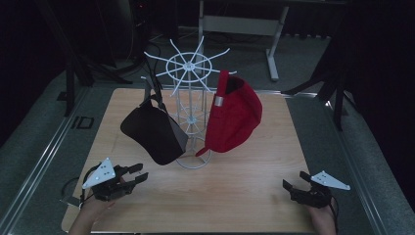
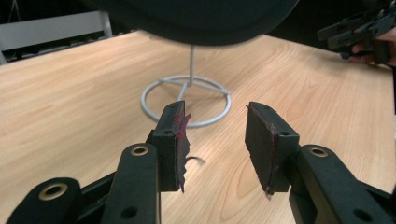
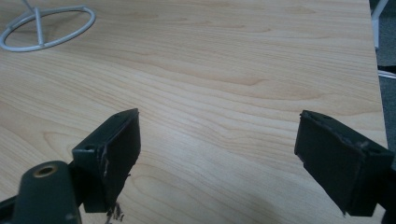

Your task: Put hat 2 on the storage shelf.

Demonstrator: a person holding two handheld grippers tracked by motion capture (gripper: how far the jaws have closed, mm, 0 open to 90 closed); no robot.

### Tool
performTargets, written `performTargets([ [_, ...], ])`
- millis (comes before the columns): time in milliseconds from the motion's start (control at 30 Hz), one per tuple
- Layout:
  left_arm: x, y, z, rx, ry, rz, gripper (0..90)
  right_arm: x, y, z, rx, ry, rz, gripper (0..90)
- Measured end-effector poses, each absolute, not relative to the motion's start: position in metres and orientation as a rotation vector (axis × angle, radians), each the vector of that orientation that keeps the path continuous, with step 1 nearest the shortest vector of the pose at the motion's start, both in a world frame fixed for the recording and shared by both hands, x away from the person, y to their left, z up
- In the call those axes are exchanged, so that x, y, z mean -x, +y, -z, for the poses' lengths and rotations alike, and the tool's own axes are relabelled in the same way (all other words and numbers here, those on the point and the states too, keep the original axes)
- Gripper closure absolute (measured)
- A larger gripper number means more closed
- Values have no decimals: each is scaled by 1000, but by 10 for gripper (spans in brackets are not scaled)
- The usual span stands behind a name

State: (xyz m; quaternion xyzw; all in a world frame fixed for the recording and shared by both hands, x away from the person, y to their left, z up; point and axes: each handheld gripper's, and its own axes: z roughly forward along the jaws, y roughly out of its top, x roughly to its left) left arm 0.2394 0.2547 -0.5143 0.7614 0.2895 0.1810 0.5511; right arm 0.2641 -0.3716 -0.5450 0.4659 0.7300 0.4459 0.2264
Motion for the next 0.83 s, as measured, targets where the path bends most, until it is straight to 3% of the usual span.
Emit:
performTargets([
  [833,-235,268,551,-1830,778,-435,560,-264,-372,547,-1293,2021,-1228,143],
])
